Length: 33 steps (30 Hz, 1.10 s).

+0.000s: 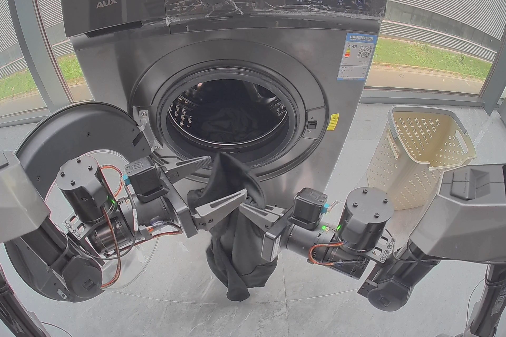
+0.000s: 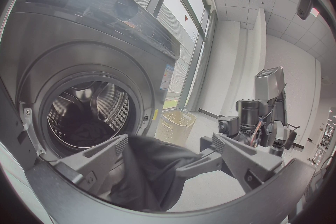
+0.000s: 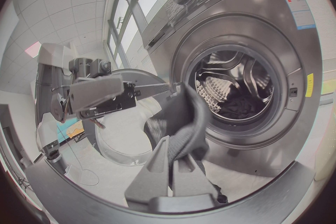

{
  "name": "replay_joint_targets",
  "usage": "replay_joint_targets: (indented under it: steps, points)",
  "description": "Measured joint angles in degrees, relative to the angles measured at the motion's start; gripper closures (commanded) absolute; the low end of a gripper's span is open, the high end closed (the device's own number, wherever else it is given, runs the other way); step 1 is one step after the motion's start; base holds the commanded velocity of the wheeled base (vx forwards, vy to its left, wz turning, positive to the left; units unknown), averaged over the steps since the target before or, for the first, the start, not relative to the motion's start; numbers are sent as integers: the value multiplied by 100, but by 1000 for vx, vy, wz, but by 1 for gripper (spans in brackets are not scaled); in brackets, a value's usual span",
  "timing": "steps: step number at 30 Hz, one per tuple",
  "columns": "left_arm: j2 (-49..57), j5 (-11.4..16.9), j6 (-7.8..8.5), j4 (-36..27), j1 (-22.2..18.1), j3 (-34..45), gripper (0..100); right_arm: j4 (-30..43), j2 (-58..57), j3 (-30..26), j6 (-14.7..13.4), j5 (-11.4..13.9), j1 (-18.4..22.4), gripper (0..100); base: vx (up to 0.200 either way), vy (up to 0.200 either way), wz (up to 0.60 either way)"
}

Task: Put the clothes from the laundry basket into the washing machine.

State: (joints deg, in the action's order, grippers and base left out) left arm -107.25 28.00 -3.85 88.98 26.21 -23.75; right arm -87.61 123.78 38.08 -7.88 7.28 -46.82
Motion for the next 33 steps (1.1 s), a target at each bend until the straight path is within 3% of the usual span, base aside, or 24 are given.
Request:
replay_joint_targets:
  steps: [7,18,23,33]
  points:
    - [-201,-266,-2,0,-257,-254,0,93,-302,-57,-115,-402,355,100,0,0,0]
    - [-262,-244,107,0,-66,44,0,239,-435,467,-279,-902,586,100,0,0,0]
    - [-273,-236,345,0,267,328,0,304,-466,800,-315,-1133,553,100,0,0,0]
    - [-912,-283,685,-2,672,473,0,383,-680,963,-321,-1176,494,100,0,0,0]
